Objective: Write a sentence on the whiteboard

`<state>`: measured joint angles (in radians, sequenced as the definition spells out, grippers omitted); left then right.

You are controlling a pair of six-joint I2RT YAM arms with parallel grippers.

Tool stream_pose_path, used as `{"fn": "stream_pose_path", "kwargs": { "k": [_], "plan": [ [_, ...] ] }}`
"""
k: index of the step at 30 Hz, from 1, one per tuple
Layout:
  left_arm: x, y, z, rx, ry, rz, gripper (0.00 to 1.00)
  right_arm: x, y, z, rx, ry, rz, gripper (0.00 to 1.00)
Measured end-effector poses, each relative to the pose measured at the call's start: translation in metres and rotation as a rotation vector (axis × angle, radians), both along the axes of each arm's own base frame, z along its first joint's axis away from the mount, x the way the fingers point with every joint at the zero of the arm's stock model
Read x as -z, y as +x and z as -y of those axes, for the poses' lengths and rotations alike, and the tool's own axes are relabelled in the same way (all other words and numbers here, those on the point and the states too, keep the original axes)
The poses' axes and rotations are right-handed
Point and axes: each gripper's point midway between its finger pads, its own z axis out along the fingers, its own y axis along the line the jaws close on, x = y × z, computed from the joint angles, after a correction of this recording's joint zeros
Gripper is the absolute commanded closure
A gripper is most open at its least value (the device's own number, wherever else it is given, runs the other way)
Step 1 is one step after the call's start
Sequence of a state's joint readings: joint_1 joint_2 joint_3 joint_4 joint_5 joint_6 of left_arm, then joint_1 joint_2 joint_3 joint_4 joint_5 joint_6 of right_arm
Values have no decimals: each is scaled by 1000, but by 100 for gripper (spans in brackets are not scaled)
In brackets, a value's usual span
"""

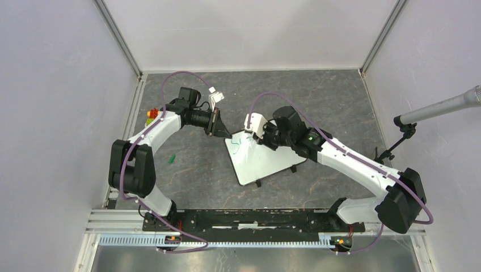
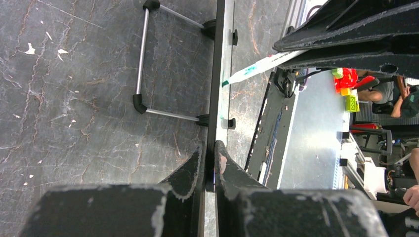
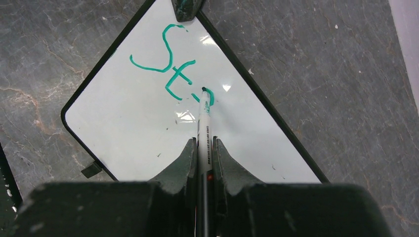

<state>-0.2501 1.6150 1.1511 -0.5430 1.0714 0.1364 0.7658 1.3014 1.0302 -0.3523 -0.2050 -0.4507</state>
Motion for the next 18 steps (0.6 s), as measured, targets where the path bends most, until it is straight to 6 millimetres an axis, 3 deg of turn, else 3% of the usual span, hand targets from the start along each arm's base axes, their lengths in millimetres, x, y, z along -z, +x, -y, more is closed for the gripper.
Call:
{"fn": "stream_pose_path", "kwargs": {
  "k": [8,18],
  "plan": [
    [0,0,0,0,1,0,97,8,-7,-4,-24,6,-17,100],
    [0,0,0,1,-1,0,97,19,-19,5,-29,-3,-32,100]
  ]
}}
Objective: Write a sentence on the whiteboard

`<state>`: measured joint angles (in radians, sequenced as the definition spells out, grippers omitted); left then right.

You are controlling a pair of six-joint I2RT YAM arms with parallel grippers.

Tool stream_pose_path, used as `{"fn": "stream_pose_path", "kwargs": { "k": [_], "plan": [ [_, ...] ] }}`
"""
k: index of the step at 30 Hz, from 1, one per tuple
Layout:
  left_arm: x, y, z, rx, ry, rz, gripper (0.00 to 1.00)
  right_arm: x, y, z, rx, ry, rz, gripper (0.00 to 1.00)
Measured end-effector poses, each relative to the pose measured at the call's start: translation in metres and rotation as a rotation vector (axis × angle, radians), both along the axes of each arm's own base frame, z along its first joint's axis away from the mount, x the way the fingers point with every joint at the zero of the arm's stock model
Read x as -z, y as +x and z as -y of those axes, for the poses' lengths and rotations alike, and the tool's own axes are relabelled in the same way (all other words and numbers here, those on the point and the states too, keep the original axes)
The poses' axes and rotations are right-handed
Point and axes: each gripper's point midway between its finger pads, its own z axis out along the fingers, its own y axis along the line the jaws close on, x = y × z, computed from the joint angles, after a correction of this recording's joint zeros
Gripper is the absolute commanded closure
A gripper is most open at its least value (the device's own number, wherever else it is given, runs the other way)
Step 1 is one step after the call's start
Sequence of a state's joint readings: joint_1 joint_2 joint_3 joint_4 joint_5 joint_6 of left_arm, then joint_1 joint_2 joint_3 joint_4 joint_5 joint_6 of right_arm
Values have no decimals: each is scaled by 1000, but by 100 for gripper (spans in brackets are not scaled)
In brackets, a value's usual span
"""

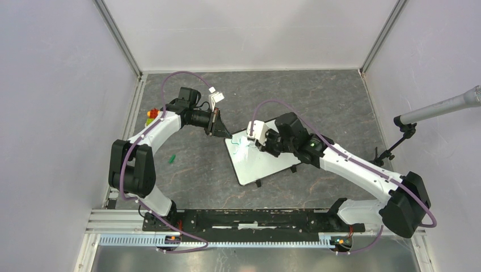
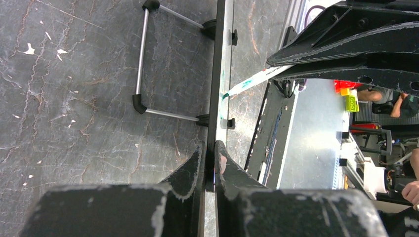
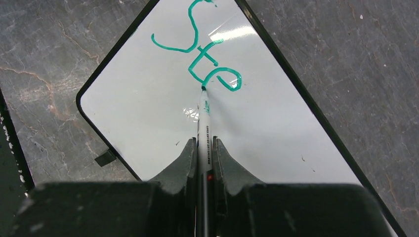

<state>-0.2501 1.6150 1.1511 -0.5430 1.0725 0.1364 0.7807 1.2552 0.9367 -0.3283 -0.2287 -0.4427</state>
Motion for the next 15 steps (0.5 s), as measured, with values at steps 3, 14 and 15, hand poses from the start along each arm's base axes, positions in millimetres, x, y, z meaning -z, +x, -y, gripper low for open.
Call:
{"fn": "stream_pose_path", "kwargs": {
  "k": [3,14,15],
  "plan": [
    [0,0,0,0,-1,0,97,0,0,2,5,-4,1,100],
    [-1,0,0,2,-3,-1,97,-14,12,14,55,-10,15,100],
    [-1,0,0,2,-3,-1,97,-17,13,14,59,-8,21,100]
  ]
}}
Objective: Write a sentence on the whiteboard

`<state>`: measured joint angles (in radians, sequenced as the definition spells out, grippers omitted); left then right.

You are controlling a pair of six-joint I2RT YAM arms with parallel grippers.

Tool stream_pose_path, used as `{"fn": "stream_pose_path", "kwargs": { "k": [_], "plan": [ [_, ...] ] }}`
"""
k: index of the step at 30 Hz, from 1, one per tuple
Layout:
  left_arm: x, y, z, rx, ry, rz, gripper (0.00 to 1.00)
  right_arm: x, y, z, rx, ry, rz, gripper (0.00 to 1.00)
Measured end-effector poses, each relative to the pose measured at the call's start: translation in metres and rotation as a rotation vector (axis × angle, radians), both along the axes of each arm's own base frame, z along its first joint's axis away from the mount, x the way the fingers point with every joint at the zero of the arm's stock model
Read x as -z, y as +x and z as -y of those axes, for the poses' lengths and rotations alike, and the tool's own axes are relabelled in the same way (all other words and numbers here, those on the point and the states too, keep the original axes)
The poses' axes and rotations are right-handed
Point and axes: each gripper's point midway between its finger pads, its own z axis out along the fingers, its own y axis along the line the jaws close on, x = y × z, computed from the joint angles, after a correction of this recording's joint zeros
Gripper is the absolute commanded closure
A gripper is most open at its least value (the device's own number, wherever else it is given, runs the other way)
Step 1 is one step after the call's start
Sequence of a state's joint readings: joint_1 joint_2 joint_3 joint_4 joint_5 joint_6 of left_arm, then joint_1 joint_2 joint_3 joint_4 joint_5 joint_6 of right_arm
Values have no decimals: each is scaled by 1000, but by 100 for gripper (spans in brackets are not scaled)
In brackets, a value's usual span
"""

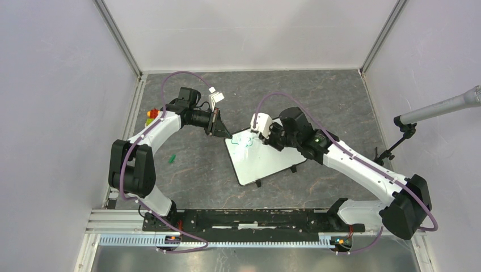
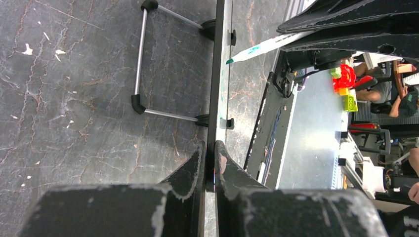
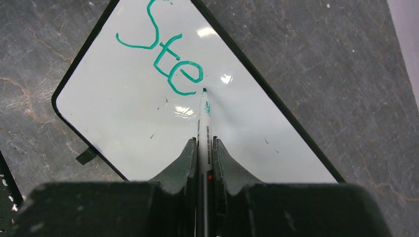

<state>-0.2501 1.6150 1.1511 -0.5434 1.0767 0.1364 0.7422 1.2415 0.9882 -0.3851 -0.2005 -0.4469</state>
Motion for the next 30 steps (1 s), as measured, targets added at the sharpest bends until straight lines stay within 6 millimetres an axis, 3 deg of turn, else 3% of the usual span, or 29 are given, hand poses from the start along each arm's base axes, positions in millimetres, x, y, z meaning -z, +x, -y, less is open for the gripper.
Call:
{"fn": "stream_pose_path", "kwargs": {
  "k": [20,30],
  "plan": [
    [0,0,0,0,0,0,97,0,6,1,5,-15,12,100],
    [0,0,0,0,0,0,97,-11,19,0,29,-10,40,100]
  ]
}}
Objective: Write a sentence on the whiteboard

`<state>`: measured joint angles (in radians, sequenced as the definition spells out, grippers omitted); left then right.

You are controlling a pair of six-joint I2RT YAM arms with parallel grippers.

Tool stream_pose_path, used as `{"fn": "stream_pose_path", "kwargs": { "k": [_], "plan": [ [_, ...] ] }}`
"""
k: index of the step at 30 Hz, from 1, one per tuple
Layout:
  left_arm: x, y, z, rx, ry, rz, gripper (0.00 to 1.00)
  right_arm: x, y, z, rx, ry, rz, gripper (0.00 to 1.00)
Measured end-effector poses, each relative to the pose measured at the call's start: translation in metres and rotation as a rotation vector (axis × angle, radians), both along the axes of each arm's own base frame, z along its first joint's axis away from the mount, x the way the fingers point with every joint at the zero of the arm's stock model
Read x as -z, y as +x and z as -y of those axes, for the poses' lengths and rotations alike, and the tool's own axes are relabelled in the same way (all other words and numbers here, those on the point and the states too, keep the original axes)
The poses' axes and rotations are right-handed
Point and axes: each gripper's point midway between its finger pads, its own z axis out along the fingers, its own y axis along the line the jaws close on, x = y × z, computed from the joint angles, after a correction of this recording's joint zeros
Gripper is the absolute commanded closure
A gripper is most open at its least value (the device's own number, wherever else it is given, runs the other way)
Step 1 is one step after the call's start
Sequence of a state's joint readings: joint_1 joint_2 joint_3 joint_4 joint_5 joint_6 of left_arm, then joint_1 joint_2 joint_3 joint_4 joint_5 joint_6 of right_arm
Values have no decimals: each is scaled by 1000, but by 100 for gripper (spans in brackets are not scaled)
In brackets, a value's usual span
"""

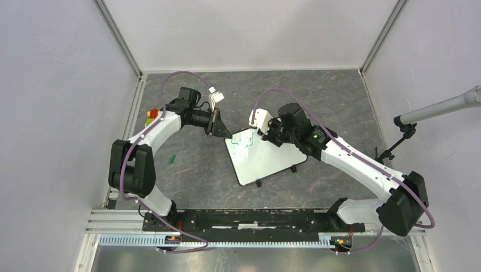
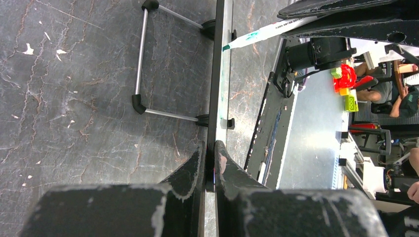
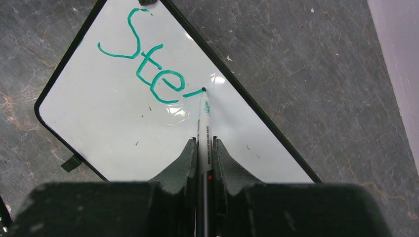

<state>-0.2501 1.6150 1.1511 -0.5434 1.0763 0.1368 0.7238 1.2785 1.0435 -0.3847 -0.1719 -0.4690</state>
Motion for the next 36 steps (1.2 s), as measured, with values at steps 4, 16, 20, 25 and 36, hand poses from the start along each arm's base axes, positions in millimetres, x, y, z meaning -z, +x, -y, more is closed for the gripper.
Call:
{"fn": "stream_pose_path", "kwargs": {
  "k": [4,16,20,25,36],
  "plan": [
    [1,0,0,-1,1,-1,98,1,0,0,0,-2,-2,100],
    [1,0,0,0,1,-2,97,9,-7,6,0,-8,-11,100],
    [1,0,0,1,1,1,97,17,-14,9,-6,-11,-28,100],
    [1,0,0,2,2,3,97,27,-25,10,-27,-10,-65,100],
    [1,0,0,5,-2,2,97,36,-47,-1,-100,-6,-135,100]
  ]
}}
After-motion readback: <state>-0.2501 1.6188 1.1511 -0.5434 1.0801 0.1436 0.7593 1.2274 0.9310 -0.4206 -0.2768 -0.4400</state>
